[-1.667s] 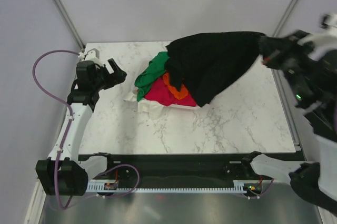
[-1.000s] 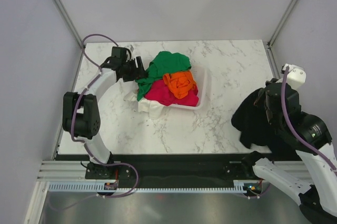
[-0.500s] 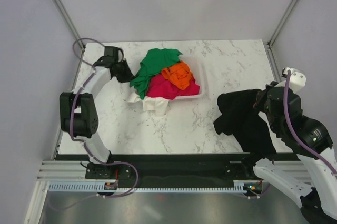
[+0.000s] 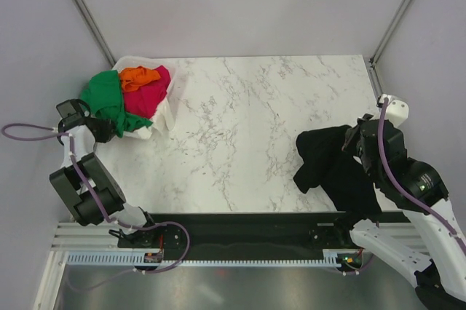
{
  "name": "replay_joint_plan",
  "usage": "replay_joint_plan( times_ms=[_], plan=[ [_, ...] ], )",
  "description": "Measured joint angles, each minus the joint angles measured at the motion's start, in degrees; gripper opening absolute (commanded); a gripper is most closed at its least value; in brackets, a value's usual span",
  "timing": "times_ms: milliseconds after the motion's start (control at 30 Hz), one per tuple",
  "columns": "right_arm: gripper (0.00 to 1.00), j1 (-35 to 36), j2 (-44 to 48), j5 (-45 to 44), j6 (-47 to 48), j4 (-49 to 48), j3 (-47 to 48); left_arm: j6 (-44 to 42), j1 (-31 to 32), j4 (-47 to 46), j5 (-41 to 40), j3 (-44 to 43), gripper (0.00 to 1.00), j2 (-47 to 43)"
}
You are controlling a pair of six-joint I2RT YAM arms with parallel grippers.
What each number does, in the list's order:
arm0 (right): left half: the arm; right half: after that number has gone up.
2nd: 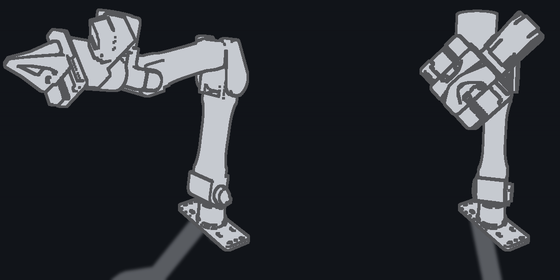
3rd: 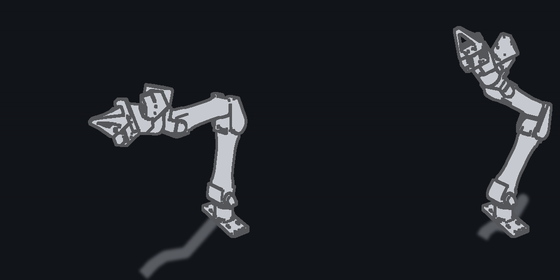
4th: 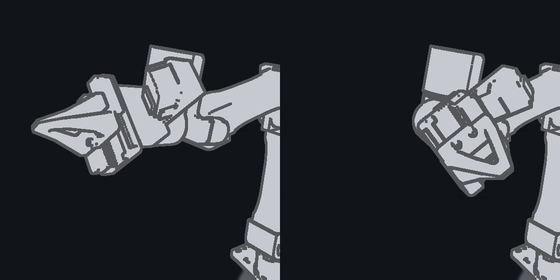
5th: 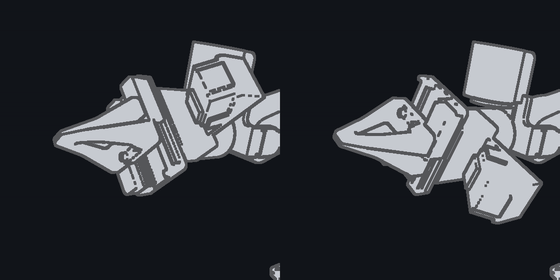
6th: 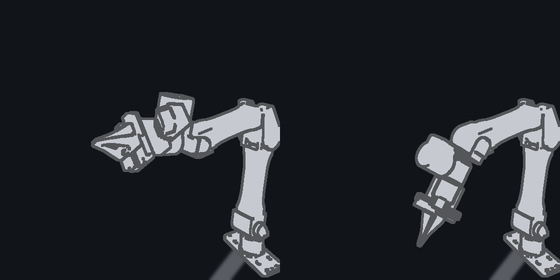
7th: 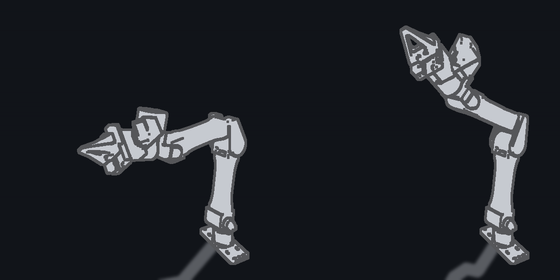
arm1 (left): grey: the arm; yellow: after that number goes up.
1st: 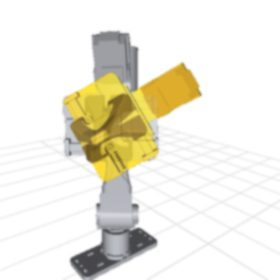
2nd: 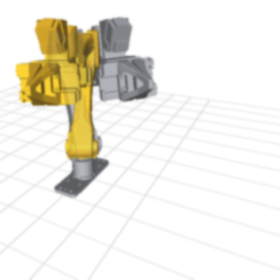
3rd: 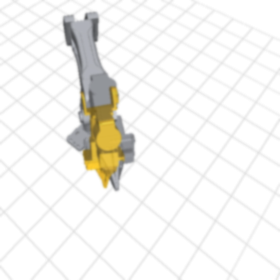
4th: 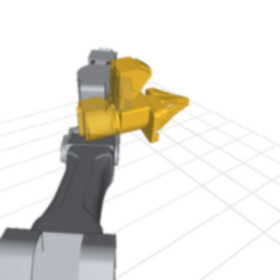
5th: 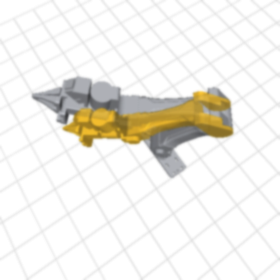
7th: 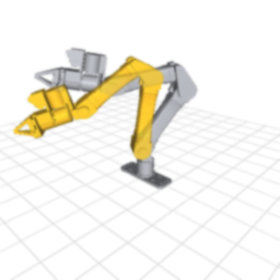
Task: Fold and stack the t-shirts
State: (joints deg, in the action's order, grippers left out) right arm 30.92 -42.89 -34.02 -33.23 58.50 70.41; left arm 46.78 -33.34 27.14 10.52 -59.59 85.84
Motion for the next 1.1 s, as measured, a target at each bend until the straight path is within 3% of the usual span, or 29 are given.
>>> replay_joint_plan(
  times_ms=[200,433,467,500,533,567,667,800,933,1100],
  plan=[
    [0.00,0.00,-0.07,2.56,-0.02,-1.25,-1.01,11.13,0.70,-2.75,0.46,-0.02,0.02,0.92],
    [0.00,0.00,-0.81,5.16,-0.04,-2.25,-3.15,18.16,1.55,-11.69,3.82,-4.92,0.02,9.86],
    [0.00,0.00,-1.07,5.60,-0.02,-2.54,-3.50,19.47,1.60,-13.46,4.31,-4.39,0.07,10.14],
    [0.00,0.00,-1.42,6.05,-0.02,-2.71,-3.65,20.55,1.60,-15.23,4.72,-3.54,0.19,10.14],
    [0.00,0.00,-2.01,6.67,0.00,-2.99,-3.65,21.59,1.60,-17.05,5.29,-2.58,0.34,10.14],
    [0.00,-0.02,-2.75,7.37,0.07,-3.58,-3.65,22.71,1.60,-18.56,5.86,-1.86,0.58,10.25],
    [0.00,-0.02,-6.64,10.56,0.72,-4.42,-2.40,24.87,1.55,-20.85,9.94,-2.19,0.80,12.35],
    [0.00,-0.02,-15.54,16.81,2.25,-5.33,2.78,24.96,1.66,-20.96,15.21,-3.15,0.85,13.75],
    [0.00,0.09,-28.33,25.03,4.02,-5.38,14.01,22.64,1.68,-17.86,18.60,-2.82,0.86,11.06],
    [0.00,1.49,-43.85,34.64,6.29,-3.48,39.43,18.34,1.40,-13.70,22.16,0.15,0.83,1.40]
  ],
)
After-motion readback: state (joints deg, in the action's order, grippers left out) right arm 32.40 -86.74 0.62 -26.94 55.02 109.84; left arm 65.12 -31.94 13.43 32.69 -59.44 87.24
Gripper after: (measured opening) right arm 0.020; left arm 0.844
